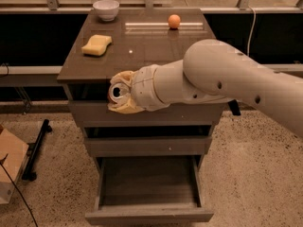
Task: Pick coke can from bottom drawer and place on counter
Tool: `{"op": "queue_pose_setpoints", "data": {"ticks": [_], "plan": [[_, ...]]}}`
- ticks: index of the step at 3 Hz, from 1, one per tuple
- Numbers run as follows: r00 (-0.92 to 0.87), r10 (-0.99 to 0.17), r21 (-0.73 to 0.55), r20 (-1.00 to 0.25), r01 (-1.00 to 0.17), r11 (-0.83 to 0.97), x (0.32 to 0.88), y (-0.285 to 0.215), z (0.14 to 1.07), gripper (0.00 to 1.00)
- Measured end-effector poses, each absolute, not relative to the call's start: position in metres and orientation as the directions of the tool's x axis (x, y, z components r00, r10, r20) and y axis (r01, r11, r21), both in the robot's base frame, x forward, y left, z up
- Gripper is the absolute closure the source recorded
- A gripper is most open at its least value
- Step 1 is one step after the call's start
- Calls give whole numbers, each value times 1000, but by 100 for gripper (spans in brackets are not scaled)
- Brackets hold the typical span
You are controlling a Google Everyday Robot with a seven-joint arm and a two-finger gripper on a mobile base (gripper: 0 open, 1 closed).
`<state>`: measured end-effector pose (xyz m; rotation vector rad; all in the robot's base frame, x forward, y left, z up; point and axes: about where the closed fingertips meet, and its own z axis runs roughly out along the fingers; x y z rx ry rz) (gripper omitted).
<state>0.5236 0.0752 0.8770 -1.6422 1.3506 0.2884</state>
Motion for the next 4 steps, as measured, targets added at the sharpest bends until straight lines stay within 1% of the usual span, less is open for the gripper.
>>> {"op": "queue_pose_setpoints", "data": {"ticks": [2,4], "plan": [[353,-666,-556,-657,-824,111,577,68,907,100],[307,-682,-556,-664,-812,175,633,58,925,100]]}}
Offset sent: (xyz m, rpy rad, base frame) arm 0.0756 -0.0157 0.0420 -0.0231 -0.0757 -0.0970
